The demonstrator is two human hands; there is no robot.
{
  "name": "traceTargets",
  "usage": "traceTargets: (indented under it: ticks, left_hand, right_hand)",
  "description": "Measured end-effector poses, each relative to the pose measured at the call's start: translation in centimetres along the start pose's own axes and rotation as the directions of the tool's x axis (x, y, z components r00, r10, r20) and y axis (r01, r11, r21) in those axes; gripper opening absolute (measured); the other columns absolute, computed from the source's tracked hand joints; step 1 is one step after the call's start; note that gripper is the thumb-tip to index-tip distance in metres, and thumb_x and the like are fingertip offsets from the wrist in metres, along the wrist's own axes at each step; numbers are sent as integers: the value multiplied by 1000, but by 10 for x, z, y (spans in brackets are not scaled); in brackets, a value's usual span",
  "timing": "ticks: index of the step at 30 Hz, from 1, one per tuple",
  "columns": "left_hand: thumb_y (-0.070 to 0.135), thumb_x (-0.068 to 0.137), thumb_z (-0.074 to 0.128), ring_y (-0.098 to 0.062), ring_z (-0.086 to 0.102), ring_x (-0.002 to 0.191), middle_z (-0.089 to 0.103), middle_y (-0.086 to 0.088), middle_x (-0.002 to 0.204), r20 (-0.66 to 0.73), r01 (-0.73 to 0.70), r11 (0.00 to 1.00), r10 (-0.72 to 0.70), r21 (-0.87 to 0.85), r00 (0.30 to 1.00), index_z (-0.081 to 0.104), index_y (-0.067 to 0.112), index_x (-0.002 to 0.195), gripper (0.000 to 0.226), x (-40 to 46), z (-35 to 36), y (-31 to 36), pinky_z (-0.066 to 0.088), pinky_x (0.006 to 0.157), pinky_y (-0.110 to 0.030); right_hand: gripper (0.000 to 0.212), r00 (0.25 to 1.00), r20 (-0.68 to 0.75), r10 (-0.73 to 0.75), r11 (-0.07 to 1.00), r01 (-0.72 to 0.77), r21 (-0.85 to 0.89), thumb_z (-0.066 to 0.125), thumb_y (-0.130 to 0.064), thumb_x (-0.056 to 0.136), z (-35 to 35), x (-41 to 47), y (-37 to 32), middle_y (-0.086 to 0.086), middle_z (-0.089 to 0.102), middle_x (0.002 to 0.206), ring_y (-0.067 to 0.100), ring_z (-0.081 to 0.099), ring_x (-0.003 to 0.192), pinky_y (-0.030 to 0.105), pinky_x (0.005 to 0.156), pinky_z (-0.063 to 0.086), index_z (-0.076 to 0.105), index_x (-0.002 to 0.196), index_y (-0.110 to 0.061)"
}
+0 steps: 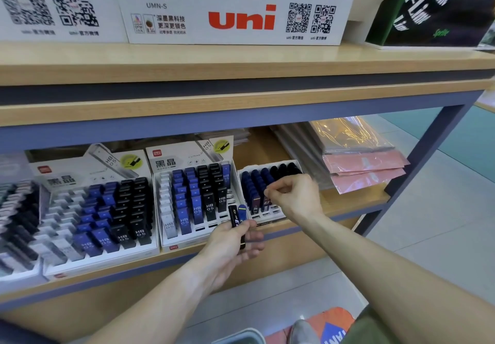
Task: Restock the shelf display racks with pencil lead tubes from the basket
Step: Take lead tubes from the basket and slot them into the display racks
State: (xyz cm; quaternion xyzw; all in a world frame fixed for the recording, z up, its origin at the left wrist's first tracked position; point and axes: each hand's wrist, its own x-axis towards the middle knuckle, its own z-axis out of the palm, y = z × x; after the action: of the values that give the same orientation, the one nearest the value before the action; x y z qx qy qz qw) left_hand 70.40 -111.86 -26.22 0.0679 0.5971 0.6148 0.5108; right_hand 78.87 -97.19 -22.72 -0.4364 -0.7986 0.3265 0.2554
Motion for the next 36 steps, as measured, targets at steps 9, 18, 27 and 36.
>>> traceTargets:
  ticks: [9, 18, 27, 36]
  left_hand:
    - [19, 107, 50, -23, 67, 66, 74, -11, 81, -3, -12, 1000, 12, 22, 1000, 65, 2, 117, 24, 0, -3, 1, 55, 61, -31]
    - [17, 108, 48, -20, 59, 59, 69, -11, 86, -22, -30, 999, 30, 35, 999, 64, 1, 117, 24, 0, 2, 5, 50, 54, -28]
    - [18, 107, 50, -18, 57, 56, 67, -9, 82, -26, -26, 999, 26, 32, 999, 62, 1, 120, 24, 0, 2, 7, 48, 50, -26]
    - [16, 108, 47, -18, 57, 54, 67, -8, 80, -39, -22, 999, 23, 32, 999, 64, 1, 117, 24, 3, 1, 5, 49, 48, -25]
  right_hand:
    - [27, 959, 43, -282, 894, 278, -352, 79, -49, 77, 2, -10, -10, -13, 59, 78, 12, 60, 74, 29, 64, 48, 68, 89, -28]
    - [30, 962, 50, -267, 864, 262, -430, 75, -46, 82, 21, -9, -22, -2, 66, 87, 25, 66, 82, 31, 65, 45, 69, 88, -18]
    - [17, 992, -33, -118, 967, 107, -232, 77, -34, 77, -4, -1, -34, -7, 71, 68, 13, 68, 75, 28, 73, 56, 77, 83, -18]
    - [20, 921, 225, -318, 905, 366, -217, 70, -13, 88, -12, 5, -19, -6, 74, 87, 6, 68, 81, 16, 77, 53, 79, 103, -22]
